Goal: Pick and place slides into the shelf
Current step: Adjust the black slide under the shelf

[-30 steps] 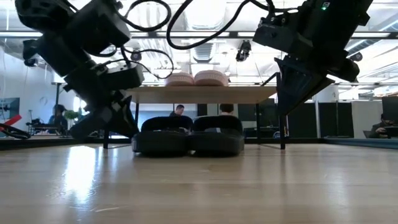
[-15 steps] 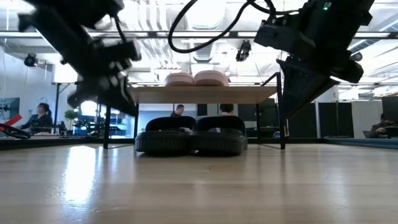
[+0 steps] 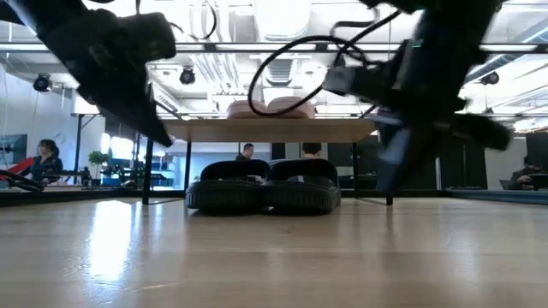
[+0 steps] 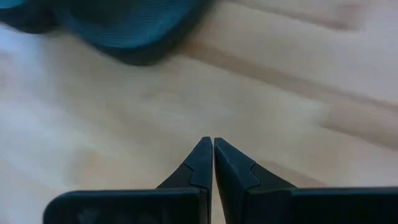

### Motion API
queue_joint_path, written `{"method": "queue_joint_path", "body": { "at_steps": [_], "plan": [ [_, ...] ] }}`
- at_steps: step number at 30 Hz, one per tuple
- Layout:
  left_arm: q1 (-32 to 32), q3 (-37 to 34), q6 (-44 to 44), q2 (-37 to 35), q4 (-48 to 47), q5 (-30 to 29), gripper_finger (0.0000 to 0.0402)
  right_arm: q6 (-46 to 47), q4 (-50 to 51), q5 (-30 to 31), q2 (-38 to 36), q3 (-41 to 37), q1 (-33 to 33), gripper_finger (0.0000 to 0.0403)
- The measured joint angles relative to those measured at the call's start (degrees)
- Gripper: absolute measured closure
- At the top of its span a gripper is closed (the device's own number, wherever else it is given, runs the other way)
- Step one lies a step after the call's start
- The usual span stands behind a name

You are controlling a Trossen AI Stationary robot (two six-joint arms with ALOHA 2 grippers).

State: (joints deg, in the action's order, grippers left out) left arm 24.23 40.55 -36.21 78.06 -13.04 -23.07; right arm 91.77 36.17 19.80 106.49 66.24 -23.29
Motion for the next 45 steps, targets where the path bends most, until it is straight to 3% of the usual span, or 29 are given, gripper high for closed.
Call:
{"method": "queue_joint_path", "body": {
  "at_steps": [12,28,45],
  "plan": [
    [2.03,0.11,-5.63,3.15,2.78,4.61,0.0393,-6.43,-8.58,-3.42,5.45,-0.04,3.45,0.0394],
    [2.14,0.01,-6.75,3.06,4.64,4.87,0.0393,-9.44,-19.11,-4.72,5.11,-0.17,3.44,0.0394],
    [2.14,0.01,-6.66,3.06,5.28,4.87,0.0393,-13.64,-18.44,-2.08,5.18,-0.17,8.04,0.0394]
  ]
}}
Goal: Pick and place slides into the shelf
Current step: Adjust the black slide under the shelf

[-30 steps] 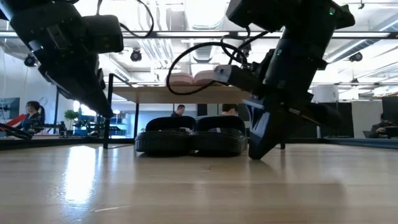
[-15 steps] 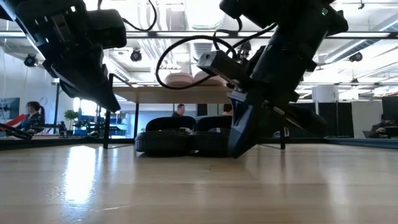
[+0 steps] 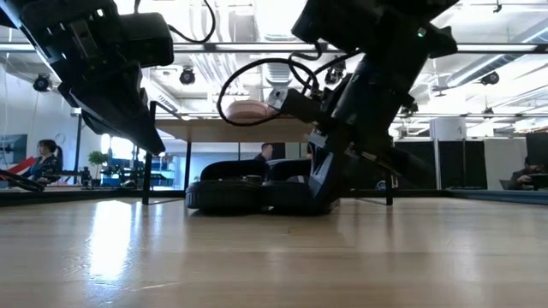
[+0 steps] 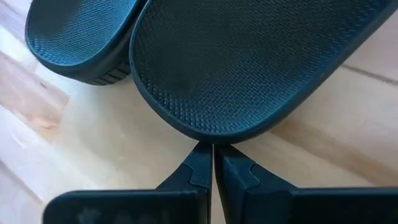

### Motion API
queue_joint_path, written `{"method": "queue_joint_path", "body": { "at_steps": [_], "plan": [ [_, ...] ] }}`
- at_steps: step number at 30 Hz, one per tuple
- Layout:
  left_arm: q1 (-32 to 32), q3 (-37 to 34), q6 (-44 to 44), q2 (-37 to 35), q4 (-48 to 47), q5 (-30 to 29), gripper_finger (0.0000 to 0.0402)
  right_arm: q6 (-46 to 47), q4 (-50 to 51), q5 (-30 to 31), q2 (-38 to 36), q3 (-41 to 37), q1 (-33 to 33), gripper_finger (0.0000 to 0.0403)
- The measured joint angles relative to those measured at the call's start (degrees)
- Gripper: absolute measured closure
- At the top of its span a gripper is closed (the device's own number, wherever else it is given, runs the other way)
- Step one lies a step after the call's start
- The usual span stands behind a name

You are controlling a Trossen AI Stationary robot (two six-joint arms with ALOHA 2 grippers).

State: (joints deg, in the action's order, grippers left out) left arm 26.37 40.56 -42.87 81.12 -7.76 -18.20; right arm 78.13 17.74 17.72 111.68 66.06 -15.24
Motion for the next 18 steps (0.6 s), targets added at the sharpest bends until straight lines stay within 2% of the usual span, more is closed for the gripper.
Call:
{"method": "queue_joint_path", "body": {
  "at_steps": [9,18],
  "plan": [
    [0.0,0.0,0.11,0.0,-0.21,0.0,0.0393,-0.2,0.95,4.32,1.64,0.2,2.82,0.0394],
    [0.0,0.0,0.09,-0.02,-0.19,0.04,0.0393,6.13,8.43,15.97,1.49,-0.02,3.73,0.0394]
  ]
}}
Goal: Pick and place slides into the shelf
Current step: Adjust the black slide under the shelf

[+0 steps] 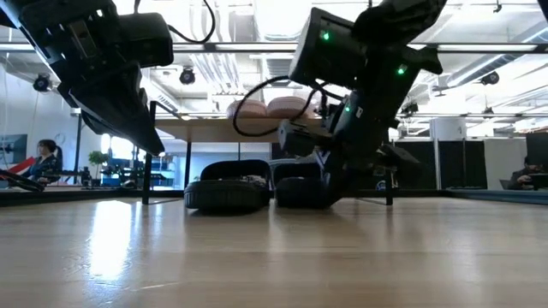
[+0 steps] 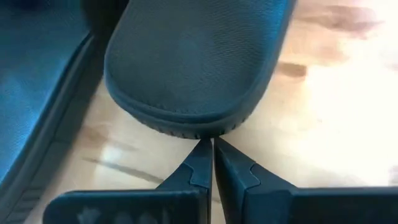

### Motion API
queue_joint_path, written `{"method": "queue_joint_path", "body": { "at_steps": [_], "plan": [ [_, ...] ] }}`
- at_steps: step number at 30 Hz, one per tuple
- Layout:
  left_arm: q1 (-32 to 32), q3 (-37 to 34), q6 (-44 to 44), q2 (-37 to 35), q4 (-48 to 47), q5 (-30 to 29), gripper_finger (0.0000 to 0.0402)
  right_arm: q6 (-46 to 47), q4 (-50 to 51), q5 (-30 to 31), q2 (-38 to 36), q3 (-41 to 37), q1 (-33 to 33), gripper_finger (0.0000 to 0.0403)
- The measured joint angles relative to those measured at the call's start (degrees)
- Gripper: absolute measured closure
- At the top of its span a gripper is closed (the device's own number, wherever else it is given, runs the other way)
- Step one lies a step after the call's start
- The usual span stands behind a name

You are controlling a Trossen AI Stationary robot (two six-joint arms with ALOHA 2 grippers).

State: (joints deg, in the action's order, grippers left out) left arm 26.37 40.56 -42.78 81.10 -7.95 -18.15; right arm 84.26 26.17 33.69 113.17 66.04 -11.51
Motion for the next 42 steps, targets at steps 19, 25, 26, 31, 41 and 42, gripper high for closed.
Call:
{"method": "queue_joint_path", "body": {
  "at_steps": [19,25,26,31,41,42],
  "plan": [
    [-0.06,-0.02,3.0,3.19,1.6,-0.52,0.0393,-17.43,-4.55,-2.64,-1.93,9.01,-7.85,0.0394],
    [-0.04,-0.04,4.84,3.08,6.94,-2.16,0.0393,-12.19,-3.98,-5.16,-5.05,8.36,-14.75,0.0394],
    [-0.03,-0.04,5.8,3.08,8.65,-2.2,0.0393,-10.79,-3.82,-5.14,-5.43,8.16,-15.99,0.0394],
    [-0.11,-0.02,6.25,3.94,12.38,-2.19,0.0393,-2.89,-1.74,-3.46,-6.58,7.73,-21.97,0.0394],
    [1.6,-0.02,9.68,9.91,16.73,-2.52,0.0393,10.12,-1.45,1.91,-6.63,6.6,-32.58,0.0394],
    [1.64,-0.02,9.59,10.47,16.97,-3.54,0.0393,11.91,-1.24,3.27,-6.65,6.32,-33.26,0.0394]
  ]
}}
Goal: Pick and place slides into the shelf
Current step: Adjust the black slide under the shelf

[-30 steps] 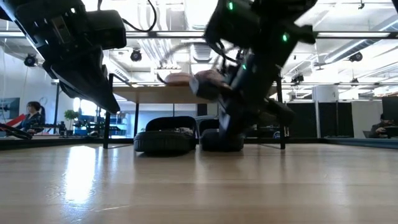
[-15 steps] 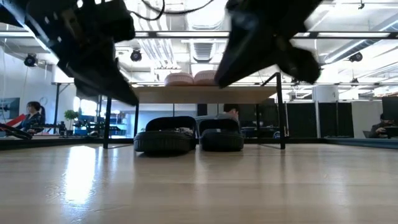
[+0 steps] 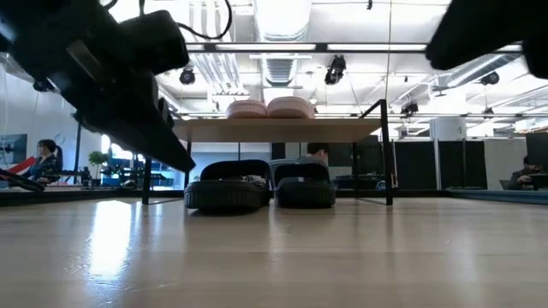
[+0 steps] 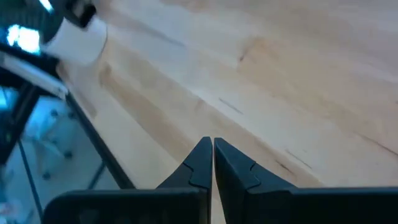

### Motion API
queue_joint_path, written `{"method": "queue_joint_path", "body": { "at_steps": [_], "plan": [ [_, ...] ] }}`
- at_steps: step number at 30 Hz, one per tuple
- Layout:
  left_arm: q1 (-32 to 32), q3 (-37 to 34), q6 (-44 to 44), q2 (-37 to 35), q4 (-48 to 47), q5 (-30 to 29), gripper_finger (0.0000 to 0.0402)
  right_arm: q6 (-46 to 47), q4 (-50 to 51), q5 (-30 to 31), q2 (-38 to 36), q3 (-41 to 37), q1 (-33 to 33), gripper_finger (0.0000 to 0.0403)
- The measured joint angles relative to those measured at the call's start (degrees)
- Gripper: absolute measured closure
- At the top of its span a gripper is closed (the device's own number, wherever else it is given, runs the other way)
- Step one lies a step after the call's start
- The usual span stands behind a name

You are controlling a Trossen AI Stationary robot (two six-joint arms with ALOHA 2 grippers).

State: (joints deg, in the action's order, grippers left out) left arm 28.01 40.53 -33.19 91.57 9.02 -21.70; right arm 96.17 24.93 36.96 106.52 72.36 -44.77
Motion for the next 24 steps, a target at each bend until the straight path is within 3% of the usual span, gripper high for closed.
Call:
{"method": "queue_joint_path", "body": {
  "at_steps": [4,8,13,24],
  "plan": [
    [-0.13,0.0,-0.89,2.11,0.0,-5.06,0.0393,7.63,0.49,4.56,0.0,-1.64,-1.98,0.0394],
    [-1.55,0.04,-0.87,4.05,-0.04,-5.45,0.0393,11.91,1.86,5.13,0.07,-2.58,-2.64,0.0394],
    [-3.89,0.07,-0.25,5.73,-0.33,-5.67,0.0393,12.42,3.37,5.15,0.07,-2.78,-2.5,0.0394],
    [-13.43,0.04,9.74,5.35,-1.0,-6.35,0.0393,12.34,3.6,5.19,0.07,-2.78,-0.83,0.0394]
  ]
}}
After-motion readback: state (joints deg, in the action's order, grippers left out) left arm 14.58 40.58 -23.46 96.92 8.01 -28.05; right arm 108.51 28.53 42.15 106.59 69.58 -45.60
